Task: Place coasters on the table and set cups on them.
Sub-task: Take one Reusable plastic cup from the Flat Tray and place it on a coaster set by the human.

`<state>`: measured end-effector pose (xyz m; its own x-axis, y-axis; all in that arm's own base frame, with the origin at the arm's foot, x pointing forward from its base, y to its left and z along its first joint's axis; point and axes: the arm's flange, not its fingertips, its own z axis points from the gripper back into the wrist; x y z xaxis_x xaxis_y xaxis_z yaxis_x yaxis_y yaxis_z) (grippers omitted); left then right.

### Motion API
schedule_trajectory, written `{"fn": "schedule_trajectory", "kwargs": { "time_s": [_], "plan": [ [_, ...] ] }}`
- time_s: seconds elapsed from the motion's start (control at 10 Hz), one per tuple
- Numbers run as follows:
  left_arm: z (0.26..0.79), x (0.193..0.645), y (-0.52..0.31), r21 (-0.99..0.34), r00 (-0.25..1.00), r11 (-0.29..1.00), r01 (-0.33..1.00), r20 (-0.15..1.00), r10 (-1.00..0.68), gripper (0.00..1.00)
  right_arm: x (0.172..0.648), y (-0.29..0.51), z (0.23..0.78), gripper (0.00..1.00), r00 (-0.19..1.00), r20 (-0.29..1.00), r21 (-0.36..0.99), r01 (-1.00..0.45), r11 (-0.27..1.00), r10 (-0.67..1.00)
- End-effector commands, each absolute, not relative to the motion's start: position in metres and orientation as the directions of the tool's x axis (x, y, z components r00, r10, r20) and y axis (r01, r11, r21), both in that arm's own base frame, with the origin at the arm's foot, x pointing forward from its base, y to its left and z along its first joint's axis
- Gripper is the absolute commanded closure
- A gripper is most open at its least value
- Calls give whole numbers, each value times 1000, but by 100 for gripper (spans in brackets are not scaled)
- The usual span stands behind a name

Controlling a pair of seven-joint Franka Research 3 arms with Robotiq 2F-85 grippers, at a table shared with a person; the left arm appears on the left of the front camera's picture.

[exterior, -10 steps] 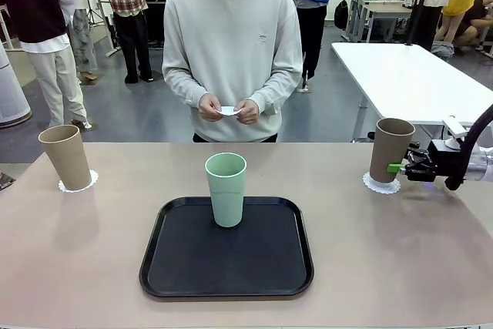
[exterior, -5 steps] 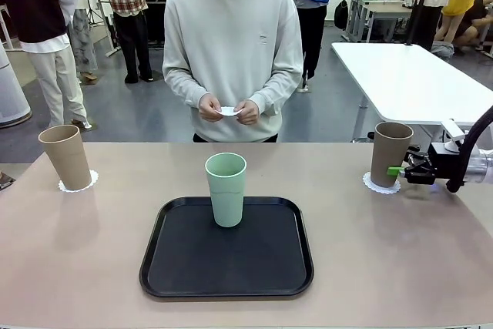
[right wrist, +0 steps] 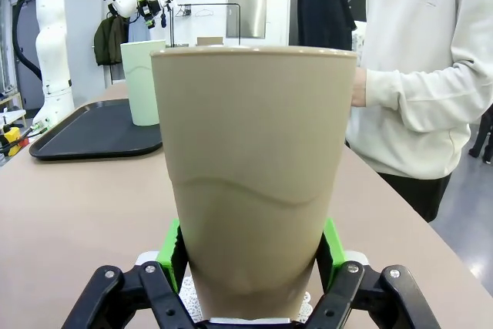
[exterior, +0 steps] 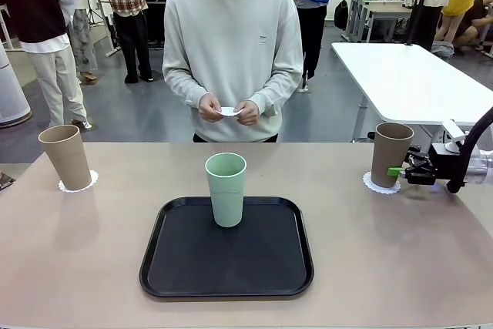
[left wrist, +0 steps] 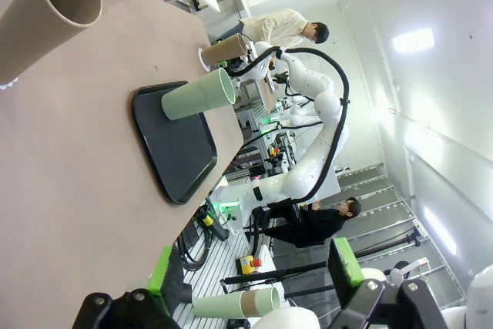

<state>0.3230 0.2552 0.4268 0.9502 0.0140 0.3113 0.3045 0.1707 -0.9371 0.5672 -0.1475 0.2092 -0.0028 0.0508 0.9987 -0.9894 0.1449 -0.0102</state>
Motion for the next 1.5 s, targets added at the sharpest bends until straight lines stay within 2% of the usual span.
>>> {"fn": "schedule_trajectory", "kwargs": {
  "time_s": [0.0, 0.5, 0.8, 0.9, 1.4],
  "plan": [
    [429, 322, 256, -936, 948, 165, 310, 317, 16, 0, 574, -150, 207, 18, 4, 999, -2, -988, 157, 38],
    [429, 322, 256, -936, 948, 165, 310, 317, 16, 0, 572, -148, 207, 18, 12, 999, 17, -996, 84, -50],
    [429, 322, 256, -936, 948, 165, 310, 317, 16, 0, 575, -150, 203, 18, 32, 998, 37, -995, 96, -48],
    [429, 322, 256, -936, 948, 165, 310, 317, 16, 0, 576, -150, 202, 0, 48, 998, 53, -993, 103, -48],
    [429, 322, 256, -936, 948, 165, 310, 317, 16, 0, 574, -152, 202, 0, 104, 994, 97, -986, 137, 45]
  ]
}}
